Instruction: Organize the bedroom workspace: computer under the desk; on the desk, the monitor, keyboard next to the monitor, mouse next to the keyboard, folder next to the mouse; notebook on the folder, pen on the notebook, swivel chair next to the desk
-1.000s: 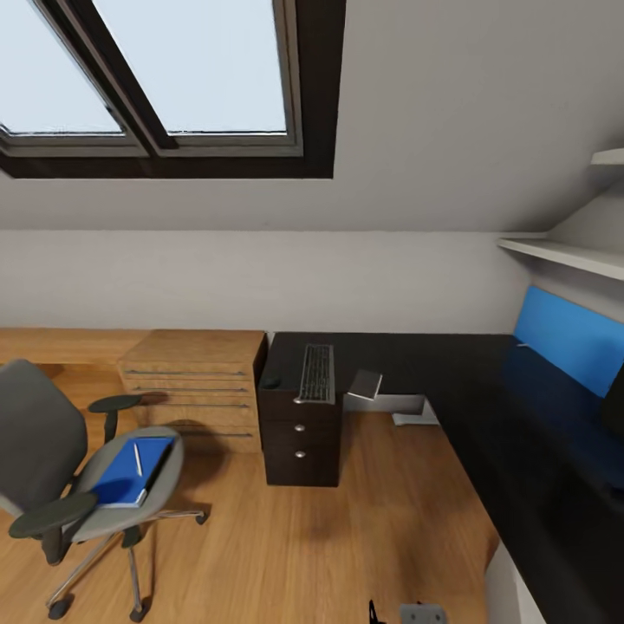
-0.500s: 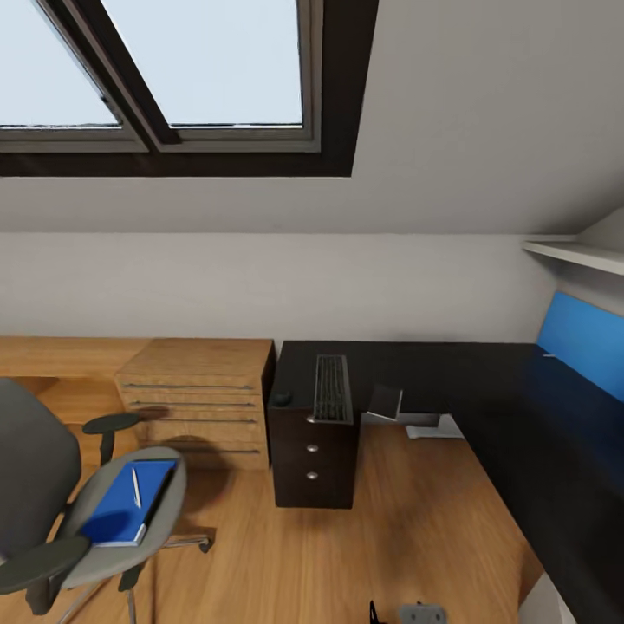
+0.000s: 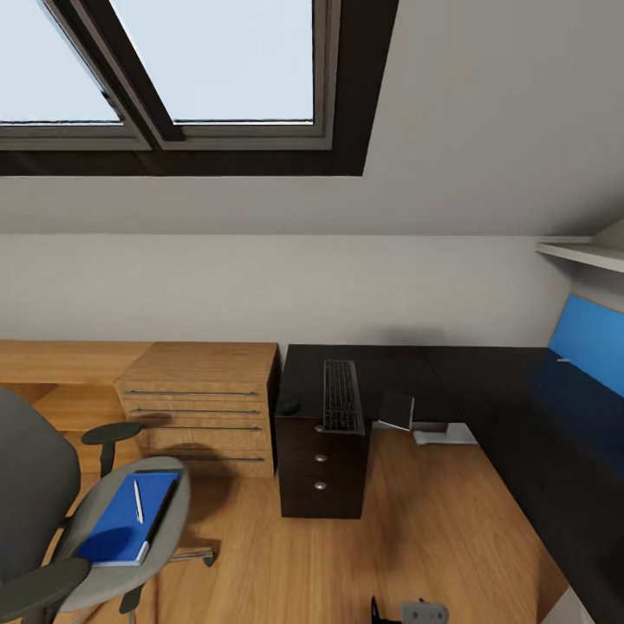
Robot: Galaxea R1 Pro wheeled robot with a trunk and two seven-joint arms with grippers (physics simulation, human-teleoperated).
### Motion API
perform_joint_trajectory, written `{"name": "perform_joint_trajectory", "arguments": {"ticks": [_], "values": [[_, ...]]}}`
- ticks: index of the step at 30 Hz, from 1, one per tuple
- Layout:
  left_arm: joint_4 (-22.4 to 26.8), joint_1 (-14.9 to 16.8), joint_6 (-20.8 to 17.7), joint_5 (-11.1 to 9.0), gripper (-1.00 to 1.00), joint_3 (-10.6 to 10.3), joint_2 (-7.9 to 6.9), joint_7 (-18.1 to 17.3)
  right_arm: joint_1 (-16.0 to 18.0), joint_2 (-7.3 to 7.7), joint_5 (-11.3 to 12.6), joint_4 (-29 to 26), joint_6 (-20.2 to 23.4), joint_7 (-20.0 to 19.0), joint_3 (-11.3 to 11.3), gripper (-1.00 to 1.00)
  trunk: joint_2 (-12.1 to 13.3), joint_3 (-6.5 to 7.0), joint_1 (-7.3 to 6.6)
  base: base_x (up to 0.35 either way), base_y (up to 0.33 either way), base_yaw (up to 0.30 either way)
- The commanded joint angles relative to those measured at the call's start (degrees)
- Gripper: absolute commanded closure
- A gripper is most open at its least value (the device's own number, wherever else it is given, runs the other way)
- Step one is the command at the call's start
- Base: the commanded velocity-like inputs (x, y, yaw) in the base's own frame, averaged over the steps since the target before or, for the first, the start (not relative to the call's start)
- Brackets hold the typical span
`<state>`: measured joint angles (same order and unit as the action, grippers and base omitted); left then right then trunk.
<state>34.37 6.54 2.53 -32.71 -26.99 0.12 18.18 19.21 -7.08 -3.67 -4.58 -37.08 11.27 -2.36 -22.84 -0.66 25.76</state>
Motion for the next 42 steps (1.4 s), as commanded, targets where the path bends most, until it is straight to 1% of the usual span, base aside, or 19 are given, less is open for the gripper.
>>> {"name": "perform_joint_trajectory", "arguments": {"ticks": [1, 3, 4, 7, 8, 9, 11, 12, 14, 18, 20, 21, 22, 23, 25, 26, 30, 38, 42], "values": [[1.0, 0.1, 0.3, -0.6, -1.0, -0.5, -0.1, 0.4, 0.0, -0.02, -0.4, 0.0, -0.6, 0.6, -0.2, -1.0, -0.1, -0.07, 0.03, 0.003, 0.003, 0.0], [3.4, 0.1, 0.3, -0.6, -1.0, -0.4, -0.31, 0.5, 0.0, -0.07, -0.4, 0.0, -2.2, 0.6, -0.2, -1.0, -0.1, -0.07, 0.03, 0.002, 0.002, 0.0], [9.7, 0.0, 0.0, -0.9, -1.0, -0.5, -3.83, 0.6, 0.0, -0.32, -0.2, -0.5, -6.7, 0.7, -0.3, -1.0, -0.1, -0.07, 0.03, 0.0, 0.0, 0.0], [12.9, -0.1, -0.1, -1.1, -1.0, -0.5, -5.54, 0.6, 0.0, -0.63, 0.2, -3.1, -7.1, 0.7, -0.2, -1.0, -0.1, -0.07, 0.03, 0.0, 0.0, 0.0], [15.6, -0.9, -0.1, -1.4, -1.0, -0.5, -6.91, 0.7, 0.0, -1.38, 0.7, -7.4, -7.0, 0.7, -0.1, -1.0, -0.1, -0.07, 0.03, 0.0, 0.0, 0.0], [20.0, -2.9, -0.2, -2.4, -1.0, -0.5, -8.55, 0.7, 0.0, -2.19, 3.6, -14.3, -4.9, 0.8, 0.0, -1.0, -0.1, -0.07, 0.03, 0.0, 0.0, 0.0], [22.1, -3.9, -0.2, -3.1, -1.0, -0.5, -9.14, 0.7, 0.0, -2.43, 6.1, -17.8, -2.6, 0.7, 0.0, -1.0, -0.1, -0.07, 0.03, 0.0, 0.0, 0.0], [24.0, -5.0, -0.3, -3.8, -1.0, -0.5, -9.68, 0.8, 0.0, -2.69, 10.5, -23.2, 2.2, 0.4, -0.1, -1.0, -0.5, -0.25, 0.25, 0.0, 0.0, 0.0], [25.2, -5.7, -0.6, -4.3, -1.0, -0.6, -9.89, 0.8, 0.1, -2.84, 16.1, -30.3, 10.1, -1.1, -0.1, -1.0, -1.3, -0.61, 0.69, 0.0, 0.0, 0.0], [25.7, -6.1, -0.9, -4.6, -1.0, -0.6, -9.95, 0.8, 0.1, -2.84, 24.8, -40.4, 22.3, -3.6, 0.0, -1.0, -2.9, -1.33, 1.57, 0.0, 0.0, 0.0], [25.5, -6.1, -1.0, -4.7, -1.0, -0.6, -9.88, 0.8, 0.2, -2.62, 32.7, -45.8, 29.7, -4.2, 0.2, -1.0, -3.7, -1.69, 2.0, 0.0, 0.0, 0.0], [25.4, -6.1, -1.0, -4.7, -1.0, -0.6, -9.86, 0.8, 0.2, -2.5, 35.0, -46.9, 31.3, -4.3, 0.3, -1.0, -4.1, -1.87, 2.22, 0.0, 0.0, 0.0], [25.0, -6.2, -1.0, -4.7, -1.0, -0.6, -9.82, 0.8, 0.2, -1.69, 42.4, -49.2, 35.6, -4.7, 0.4, -1.0, -4.5, -2.05, 2.44, 0.0, 0.0, 0.0], [24.9, -6.2, -1.0, -4.7, -1.0, -0.6, -9.8, 0.8, 0.2, -1.24, 44.9, -49.7, 36.7, -4.8, 0.4, -1.0, -4.9, -2.23, 2.66, 0.0, 0.0, 0.0], [24.5, -6.2, -1.0, -4.7, -1.0, -0.6, -9.73, 0.8, 0.2, 0.76, 54.3, -50.5, 39.9, -5.7, 0.1, -1.0, -5.7, -2.58, 3.1, 0.0, 0.0, 0.0], [24.2, -6.2, -1.0, -4.7, -1.0, -0.6, -9.67, 0.9, 0.2, 1.22, 56.2, -50.2, 40.5, -6.0, 0.1, -1.0, -6.1, -2.76, 3.32, 0.0, 0.0, 0.0], [21.7, -6.2, -1.0, -4.6, -1.0, -0.7, -9.25, 0.9, 0.2, 1.9, 59.0, -49.3, 41.3, -6.6, 0.4, -1.0, -7.7, -3.48, 4.2, 0.0, 0.0, 0.0], [18.3, -6.2, -0.9, -4.4, -1.0, -0.7, -6.55, 1.0, 0.2, 2.05, 59.7, -48.2, 41.4, -6.9, 0.3, -1.0, -10.9, -4.92, 5.96, 0.0, 0.0, 0.0], [17.9, -6.2, -0.9, -4.4, -1.0, -0.7, -6.23, 1.0, 0.3, 2.07, 59.6, -47.7, 41.3, -6.9, 0.1, -1.0, -12.5, -5.64, 6.84, 0.0, 0.0, 0.0]]}}
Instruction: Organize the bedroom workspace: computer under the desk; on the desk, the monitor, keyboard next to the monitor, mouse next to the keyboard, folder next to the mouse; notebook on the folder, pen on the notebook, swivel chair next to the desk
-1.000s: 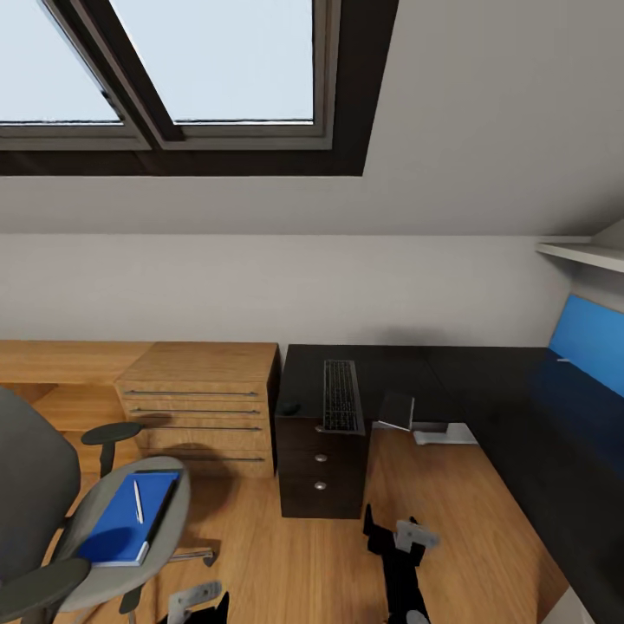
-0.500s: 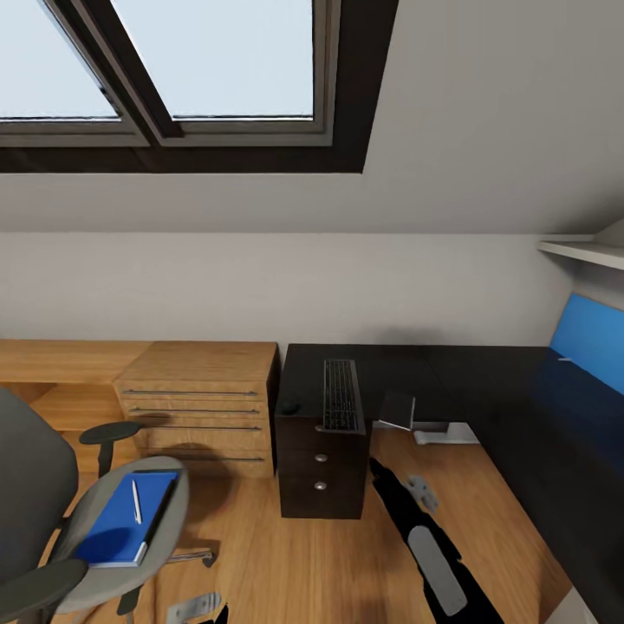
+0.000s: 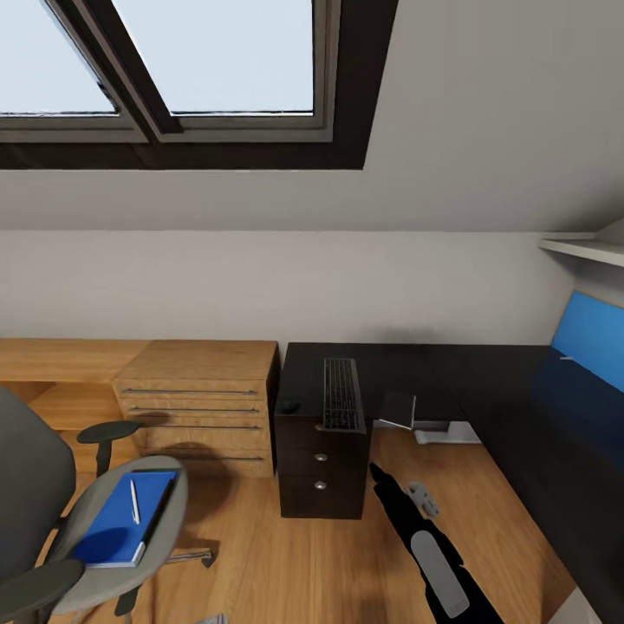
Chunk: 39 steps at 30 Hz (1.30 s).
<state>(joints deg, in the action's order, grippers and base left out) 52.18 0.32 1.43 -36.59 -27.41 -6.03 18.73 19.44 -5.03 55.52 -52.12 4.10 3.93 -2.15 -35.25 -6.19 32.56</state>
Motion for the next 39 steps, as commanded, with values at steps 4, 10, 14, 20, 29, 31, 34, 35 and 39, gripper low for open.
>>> {"name": "perform_joint_trajectory", "arguments": {"ticks": [4, 10, 14, 20, 29, 31, 34, 35, 39], "values": [[-0.1, 0.0, 0.1, -0.5, -1.0, -0.3, 0.07, 0.4, 0.0, 0.01, 0.3, 0.9, 0.1, 0.4, -0.1, -1.0, -1.7, -0.82, 0.91, 0.0, 0.0, 0.0], [-0.2, 0.0, 0.1, -0.5, -1.0, -0.3, 0.16, 0.5, 0.0, 0.0, 0.3, 1.5, -0.1, 0.6, 0.2, -1.0, -4.1, -1.89, 2.23, 0.0, 0.0, 0.0], [-0.2, 0.0, 0.1, -0.5, -1.0, -0.2, 0.17, 0.5, 0.0, 0.27, 0.3, 1.5, 0.0, 0.1, 0.2, -1.0, -5.7, -2.61, 3.1, 0.0, 0.0, 0.0], [-0.9, 0.0, 0.1, -0.5, -1.0, -0.2, 0.22, 0.6, 0.0, 1.74, 0.6, 5.4, 0.4, -15.5, 0.3, -1.0, -8.1, -3.69, 4.42, 0.0, 0.0, 0.0], [-1.6, 0.0, 0.1, -0.4, -1.0, -0.2, 1.32, 0.7, 0.5, 3.56, 0.7, 14.4, 0.5, -25.8, 0.6, -1.0, -11.7, -5.31, 6.4, 0.0, 0.0, 0.0], [-2.3, 0.0, 0.1, -0.4, -1.0, -0.3, 1.77, 0.7, 1.7, 3.73, 0.7, 17.7, 0.4, -26.3, 0.6, -1.0, -12.5, -5.66, 6.84, 0.0, 0.0, 0.0], [-3.0, 0.0, 0.1, -0.3, -1.0, -0.3, 2.13, 0.7, 5.9, 3.91, 0.6, 24.1, 0.2, -26.6, 0.7, -1.0, -13.7, -6.2, 7.5, 0.0, 0.0, 0.0], [-3.1, 0.0, 0.1, -0.3, -1.0, -0.3, 2.17, 0.7, 6.9, 3.95, 0.6, 25.5, 0.1, -26.6, 0.7, -1.0, -14.1, -6.38, 7.72, 0.0, 0.0, 0.0], [-3.2, 0.0, 0.1, -0.3, -1.0, -0.3, 2.24, 0.7, 8.8, 3.98, 0.5, 26.4, 0.3, -26.2, 0.7, -1.0, -15.7, -7.1, 8.6, 0.0, 0.0, 0.0]]}}
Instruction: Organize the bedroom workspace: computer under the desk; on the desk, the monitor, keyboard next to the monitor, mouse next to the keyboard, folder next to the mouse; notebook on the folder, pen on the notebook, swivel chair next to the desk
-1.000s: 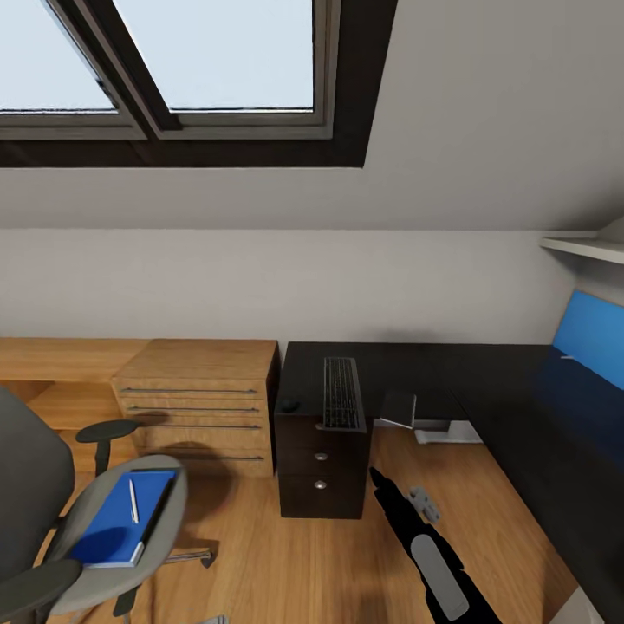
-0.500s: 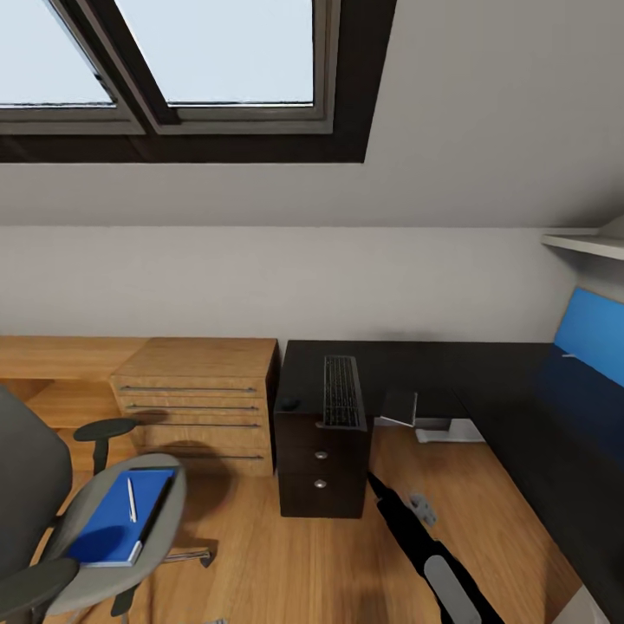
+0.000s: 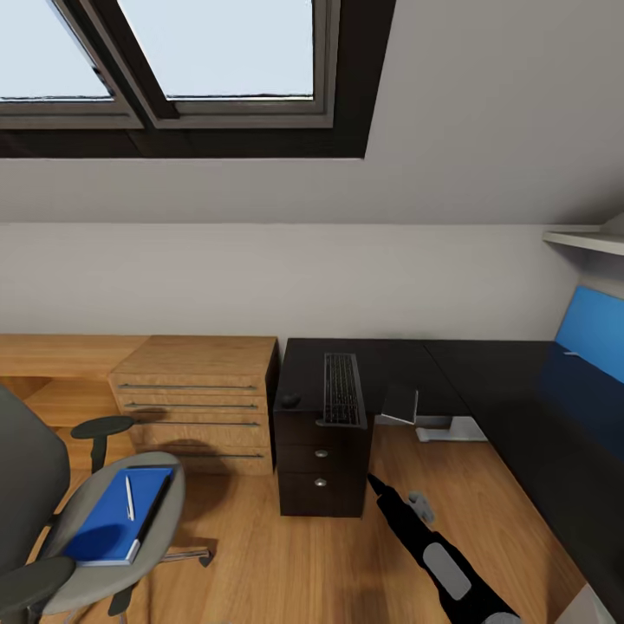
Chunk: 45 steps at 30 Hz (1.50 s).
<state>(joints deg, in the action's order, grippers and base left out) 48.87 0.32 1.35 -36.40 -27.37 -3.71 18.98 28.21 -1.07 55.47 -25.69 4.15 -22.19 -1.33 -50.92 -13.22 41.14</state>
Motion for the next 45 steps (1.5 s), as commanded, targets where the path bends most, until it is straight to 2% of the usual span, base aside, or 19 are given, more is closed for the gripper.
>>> {"name": "perform_joint_trajectory", "arguments": {"ticks": [1, 4, 7, 8, 9, 10, 11, 12, 13, 14, 17, 19, 30, 39, 43, 45], "values": [[0.1, 0.0, 0.1, -0.5, -1.0, -0.3, -0.08, 0.4, 0.3, -0.01, 0.7, -0.1, 0.3, 0.0, -0.1, -1.0, -0.5, -0.26, 0.24, 0.0, 0.0, 0.0], [0.0, 0.0, 0.1, -0.5, -1.0, -0.3, -0.07, 0.4, 0.7, -0.13, 1.4, -1.6, 0.5, -0.2, 0.0, -1.0, -1.7, -0.79, 0.9, 0.0, 0.0, 0.0], [0.0, 0.0, 0.1, -0.5, -1.0, -0.3, -0.07, 0.4, 0.9, -0.2, 3.7, -3.0, 0.6, -0.3, 0.2, -1.0, -2.9, -1.33, 1.55, 0.0, 0.0, 0.0], [0.1, 0.0, 0.1, -0.5, -1.0, -0.3, -0.07, 0.4, 0.9, -0.22, 6.2, -3.3, 0.6, -0.2, 0.4, -1.0, -3.3, -1.51, 1.77, 0.0, 0.0, 0.0], [0.1, 0.0, 0.1, -0.5, -1.0, -0.3, -0.07, 0.4, 0.9, -0.21, 7.2, -3.4, 0.7, -0.1, 0.4, -1.0, -3.7, -1.69, 1.99, 0.0, 0.0, 0.0], [0.0, 0.0, 0.1, -0.5, -1.0, -0.3, -0.07, 0.4, 0.9, -0.16, 9.4, -3.5, 1.2, -0.1, 0.5, -1.0, -4.1, -1.87, 2.21, 0.0, 0.0, 0.0], [0.0, 0.0, 0.1, -0.5, -1.0, -0.3, -0.07, 0.4, 1.0, -0.17, 11.8, -3.6, 2.8, 0.0, 0.5, -1.0, -4.5, -2.05, 2.43, 0.0, 0.0, 0.0], [0.0, 0.0, 0.1, -0.5, -1.0, -0.3, -0.07, 0.4, 1.0, -0.2, 13.0, -3.6, 4.1, 0.0, 0.5, -1.0, -4.9, -2.23, 2.65, 0.0, 0.0, 0.0], [0.1, 0.0, 0.1, -0.5, -1.0, -0.3, -0.07, 0.4, 1.0, -0.35, 19.4, -3.4, 11.5, 0.2, 0.4, -1.0, -5.3, -2.41, 2.87, 0.0, 0.0, 0.0], [0.1, 0.0, 0.1, -0.5, -1.0, -0.3, -0.07, 0.4, 1.0, -0.36, 21.6, -3.3, 13.6, 0.3, 0.3, -1.0, -5.7, -2.59, 3.09, 0.0, 0.0, 0.0], [0.1, 0.0, 0.1, -0.5, -1.0, -0.3, -0.07, 0.4, 1.0, -0.34, 24.6, -3.3, 16.2, 0.5, 0.2, -1.0, -6.9, -3.13, 3.75, 0.0, 0.0, 0.0], [0.1, 0.0, 0.1, -0.5, -1.0, -0.3, -0.07, 0.4, 1.0, -0.34, 25.2, -3.3, 16.6, 0.5, 0.2, -1.0, -7.7, -3.49, 4.19, 0.0, 0.0, 0.0], [0.1, 0.0, 0.4, -0.2, -1.0, -0.3, -0.07, 0.3, 1.0, -0.29, 25.4, -3.9, 16.8, 0.0, 0.3, -1.0, -12.1, -5.46, 6.61, 0.0, 0.0, 0.0], [0.6, 0.0, 0.5, -0.2, -1.0, -0.3, -0.25, -0.2, 0.9, -0.09, 25.3, -7.8, 16.8, -0.6, 0.2, -1.0, -15.7, -7.08, 8.58, 0.0, 0.0, 0.0], [1.4, 0.0, 0.5, -0.2, -1.0, -0.3, -0.43, -0.4, 0.9, -0.22, 24.5, -8.1, 16.2, -0.6, 0.0, -1.0, -17.3, -7.8, 9.46, 0.0, 0.0, 0.0], [4.1, 0.0, 0.4, -0.3, -1.0, -0.3, -0.94, -0.4, 0.9, -0.28, 23.4, -8.1, 15.1, -0.6, 0.0, -1.0, -18.1, -8.15, 9.9, 0.0, 0.0, 0.0]]}}
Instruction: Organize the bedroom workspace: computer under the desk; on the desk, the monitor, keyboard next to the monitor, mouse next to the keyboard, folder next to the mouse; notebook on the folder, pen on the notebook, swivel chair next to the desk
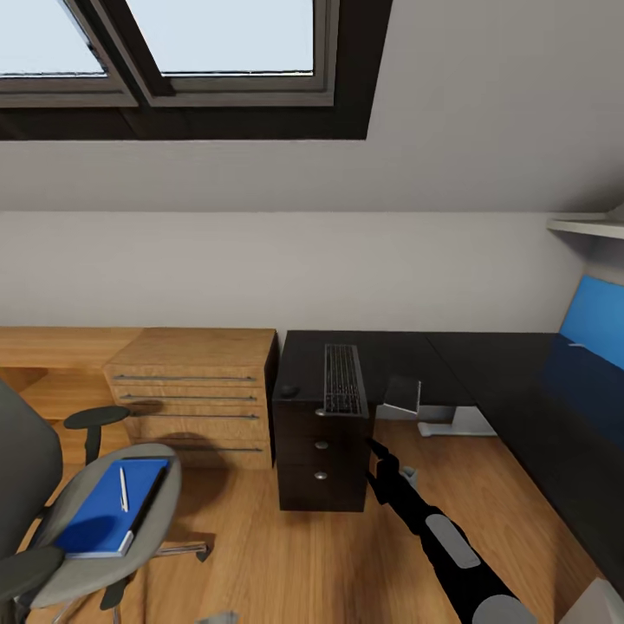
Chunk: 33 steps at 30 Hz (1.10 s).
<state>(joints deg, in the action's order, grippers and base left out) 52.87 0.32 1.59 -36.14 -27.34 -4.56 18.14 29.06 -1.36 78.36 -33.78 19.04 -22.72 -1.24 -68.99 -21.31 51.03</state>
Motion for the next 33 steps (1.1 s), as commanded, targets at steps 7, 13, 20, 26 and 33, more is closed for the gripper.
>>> {"name": "perform_joint_trajectory", "arguments": {"ticks": [7, 13, 20, 26, 33], "values": [[2.4, 0.0, 0.0, -0.7, -1.0, -0.4, -1.65, 0.4, 0.1, -0.04, -0.3, 0.2, -0.7, 0.0, -0.2, -1.0, -2.9, -1.32, 1.55, 0.0, 0.0, 0.0], [2.5, 0.0, -0.1, -0.8, -1.0, -0.6, -1.61, 0.4, 0.0, -0.04, -0.5, 0.3, -0.9, 0.0, -0.2, -1.0, -5.3, -2.4, 2.87, 0.0, 0.0, 0.0], [2.1, 0.0, -0.2, -0.9, -1.0, -0.6, -1.45, 0.5, 0.1, -0.04, -0.5, 0.3, -0.9, 0.0, -0.2, -1.0, -8.1, -3.65, 4.4, 0.0, 0.0, 0.0], [0.5, 0.0, -0.2, -0.8, -1.0, -0.8, -1.34, 0.5, 0.1, -0.04, -0.5, 0.3, -0.9, 0.1, -0.2, -1.0, -10.5, -4.73, 5.72, 0.0, 0.0, 0.0], [-0.6, 0.0, -0.1, -0.8, -1.0, -0.6, -1.32, 0.5, 0.1, -0.06, -0.5, 0.4, -0.9, 0.4, -0.3, -1.0, -10.9, -4.91, 5.94, 0.0, 0.0, 0.0]]}}
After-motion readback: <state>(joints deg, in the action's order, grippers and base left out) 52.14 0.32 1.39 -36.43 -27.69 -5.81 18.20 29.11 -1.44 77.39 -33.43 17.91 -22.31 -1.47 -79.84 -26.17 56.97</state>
